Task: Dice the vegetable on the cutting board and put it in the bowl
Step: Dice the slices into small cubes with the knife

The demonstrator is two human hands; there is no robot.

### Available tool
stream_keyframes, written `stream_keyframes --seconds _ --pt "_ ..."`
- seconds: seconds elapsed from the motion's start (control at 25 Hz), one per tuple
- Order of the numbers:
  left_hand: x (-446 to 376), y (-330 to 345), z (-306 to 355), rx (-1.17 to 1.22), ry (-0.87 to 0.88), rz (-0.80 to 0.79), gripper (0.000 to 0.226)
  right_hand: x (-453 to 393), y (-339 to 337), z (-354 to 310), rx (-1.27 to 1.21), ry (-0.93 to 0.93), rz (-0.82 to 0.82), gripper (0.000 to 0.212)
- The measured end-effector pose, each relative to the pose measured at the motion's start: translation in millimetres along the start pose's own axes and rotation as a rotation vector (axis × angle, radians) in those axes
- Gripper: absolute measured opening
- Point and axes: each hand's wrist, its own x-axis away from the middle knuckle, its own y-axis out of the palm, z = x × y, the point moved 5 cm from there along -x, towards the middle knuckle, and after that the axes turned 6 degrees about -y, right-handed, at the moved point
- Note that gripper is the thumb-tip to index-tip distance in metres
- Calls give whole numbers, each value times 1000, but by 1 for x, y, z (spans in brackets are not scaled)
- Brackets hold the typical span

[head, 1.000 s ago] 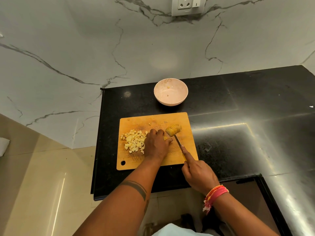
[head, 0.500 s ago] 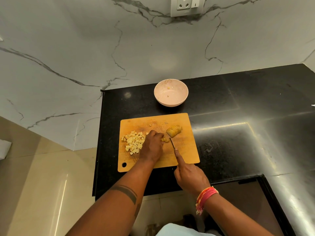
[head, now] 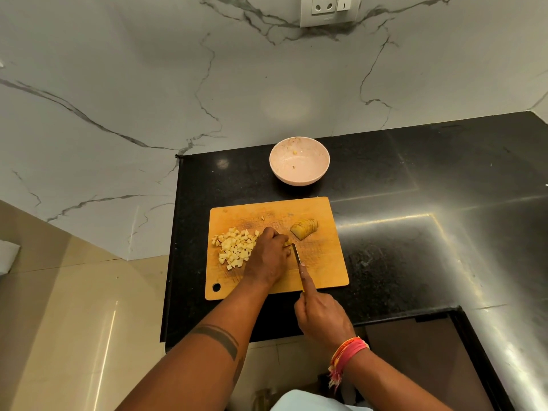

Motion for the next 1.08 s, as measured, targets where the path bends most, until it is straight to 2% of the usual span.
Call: stream_keyframes --seconds 0.52,0.84,1.08 --pt "3 -2 4 -34 -35 71 30 -14 -12 2 35 -8 31 71" --pt "1 -6 8 -29 -90 74 25 -43 -15 -9 197 -88 -35 70" --pt "1 -4 4 9 -111 73 28 9 -3 13 228 -73 -120 77"
